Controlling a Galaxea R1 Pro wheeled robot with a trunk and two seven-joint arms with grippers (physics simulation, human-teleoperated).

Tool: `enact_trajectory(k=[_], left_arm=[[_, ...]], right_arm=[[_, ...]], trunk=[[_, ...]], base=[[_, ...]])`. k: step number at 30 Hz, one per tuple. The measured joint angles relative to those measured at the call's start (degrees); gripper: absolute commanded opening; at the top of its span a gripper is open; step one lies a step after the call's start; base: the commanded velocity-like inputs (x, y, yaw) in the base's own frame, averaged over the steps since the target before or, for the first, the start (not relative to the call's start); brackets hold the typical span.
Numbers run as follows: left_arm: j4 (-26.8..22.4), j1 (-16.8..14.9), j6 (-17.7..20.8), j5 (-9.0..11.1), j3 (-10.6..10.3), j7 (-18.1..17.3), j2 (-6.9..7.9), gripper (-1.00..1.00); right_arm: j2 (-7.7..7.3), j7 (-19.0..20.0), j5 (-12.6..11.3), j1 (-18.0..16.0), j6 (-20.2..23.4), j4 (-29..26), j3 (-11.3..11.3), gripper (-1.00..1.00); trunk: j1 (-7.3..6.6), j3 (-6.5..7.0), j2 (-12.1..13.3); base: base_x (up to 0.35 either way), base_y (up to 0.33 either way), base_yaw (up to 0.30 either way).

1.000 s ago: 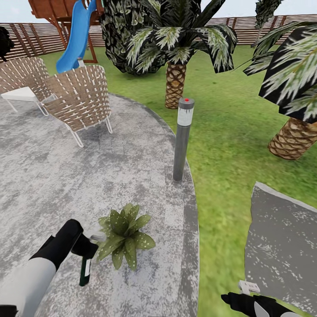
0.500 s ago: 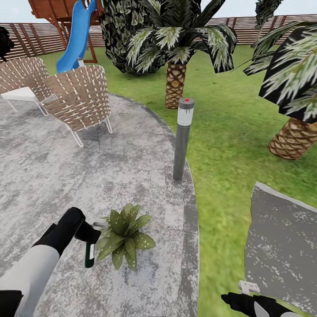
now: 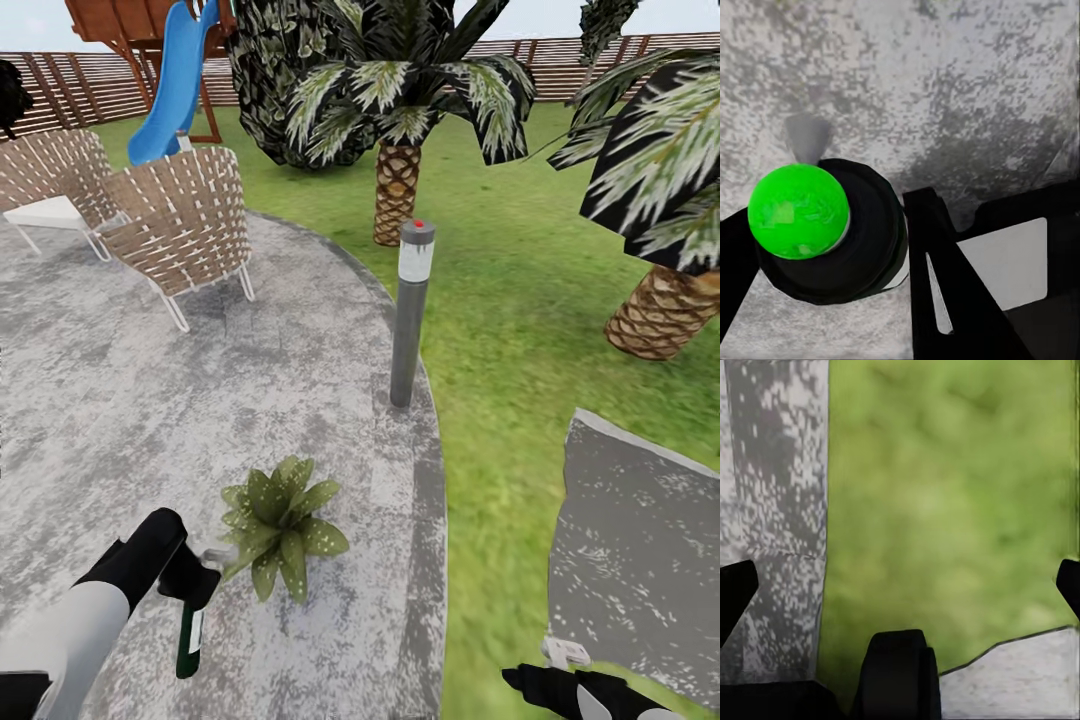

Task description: Pick up the pesticide atomizer in the garden and spray insectifuge to fully cover both potted plants in the garden.

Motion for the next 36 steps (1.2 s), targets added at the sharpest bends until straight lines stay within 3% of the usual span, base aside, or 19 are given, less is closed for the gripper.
enact_trajectory(k=[12, 28, 36], left_arm=[[0.0, 0.0, 0.07, 0.03, 0.55, -0.08, -0.2, -1.0], [2.18, 0.01, 0.03, 0.02, 0.55, -0.08, -0.19, -1.0], [2.36, 0.01, 0.08, 0.05, 0.55, -0.09, -0.24, -1.0]], right_arm=[[0.01, 0.0, 0.0, 0.0, 0.09, 0.0, 0.05, 1.0], [0.01, -0.05, -0.01, -0.01, 0.07, 0.01, 0.05, 1.0], [0.01, -0.08, -0.05, -0.01, 0.02, 0.01, 0.02, 1.0]], trunk=[[-0.03, -0.26, 0.0], [-0.03, -0.24, 0.0], [-0.68, 0.81, 1.18]], base=[[-0.178, -0.121, 0.054], [0.0, 0.0, 0.241], [0.0, 0.0, 0.187]])
